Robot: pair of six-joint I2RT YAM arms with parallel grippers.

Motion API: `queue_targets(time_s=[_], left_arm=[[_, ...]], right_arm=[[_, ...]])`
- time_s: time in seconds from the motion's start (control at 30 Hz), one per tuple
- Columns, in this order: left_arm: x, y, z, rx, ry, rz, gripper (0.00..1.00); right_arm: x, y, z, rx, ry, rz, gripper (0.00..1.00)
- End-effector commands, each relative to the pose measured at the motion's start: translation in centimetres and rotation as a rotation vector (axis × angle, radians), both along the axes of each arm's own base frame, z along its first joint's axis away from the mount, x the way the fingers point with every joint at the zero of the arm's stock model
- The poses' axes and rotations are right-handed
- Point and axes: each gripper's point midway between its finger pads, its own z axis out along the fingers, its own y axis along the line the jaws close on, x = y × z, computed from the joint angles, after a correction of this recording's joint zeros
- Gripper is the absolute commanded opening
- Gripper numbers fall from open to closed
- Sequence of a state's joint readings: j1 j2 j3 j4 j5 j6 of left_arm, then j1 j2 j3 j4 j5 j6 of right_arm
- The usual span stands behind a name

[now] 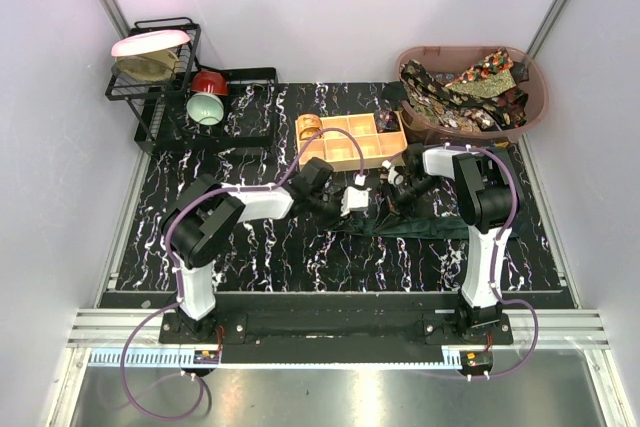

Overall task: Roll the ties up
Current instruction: Roll the tie at the center of the board.

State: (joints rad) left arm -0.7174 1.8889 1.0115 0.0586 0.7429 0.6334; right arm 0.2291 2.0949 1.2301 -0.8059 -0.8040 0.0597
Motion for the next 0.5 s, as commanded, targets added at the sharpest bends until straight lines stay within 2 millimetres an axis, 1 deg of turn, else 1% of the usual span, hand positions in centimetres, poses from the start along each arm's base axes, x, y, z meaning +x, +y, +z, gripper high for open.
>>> queue_targets(time_s=[0.0,0.07,0.1,0.13,0.2,0.23,0.27,0.3,0.33,0.37,0.47], left_arm=[[0.7,1.9,-2.2,0.219,-0.036,0.102,0.07],[0.3,2.1,-2.7,0.261,-0.023,0.122,0.08],[0.6,2.1,-2.6,0.281,-0.039,0.131,0.08],[0.3,2.1,-3.1,0.306,-0.035,0.128,0.09],[0.1,2.2,-3.3,0.33,-0.033,0.126,0.09],[-0.1,2.2,-3.4,0.337,-0.033,0.124,0.09],[-0.3,2.4,-3.6,0.35,-0.03,0.116,0.09],[-0.4,2.5,-3.8,0.357,-0.03,0.11,0.11],[-0.5,2.6,-3.9,0.363,-0.028,0.107,0.11],[-0.5,2.6,-3.9,0.366,-0.03,0.106,0.11],[-0.7,2.5,-3.9,0.373,-0.03,0.096,0.11]], right_arm=[[0.2,-1.7,-2.6,-0.117,-0.041,0.015,0.08],[0.1,-1.7,-2.4,-0.113,-0.036,0.012,0.09],[0.0,-1.6,-2.3,-0.11,-0.037,0.015,0.09],[0.0,-1.6,-2.1,-0.103,-0.041,0.015,0.11],[0.1,-1.0,-1.3,-0.057,-0.05,0.014,0.13],[0.5,-0.6,-0.5,-0.028,-0.076,0.009,0.15],[0.7,-0.2,0.2,0.007,-0.084,0.001,0.2],[0.9,0.2,0.9,0.04,-0.092,-0.003,0.22],[1.3,0.6,2.0,0.071,-0.121,-0.008,0.24],[1.4,1.0,2.7,0.102,-0.125,-0.016,0.3],[1.9,2.0,4.6,0.174,-0.157,-0.033,0.35]])
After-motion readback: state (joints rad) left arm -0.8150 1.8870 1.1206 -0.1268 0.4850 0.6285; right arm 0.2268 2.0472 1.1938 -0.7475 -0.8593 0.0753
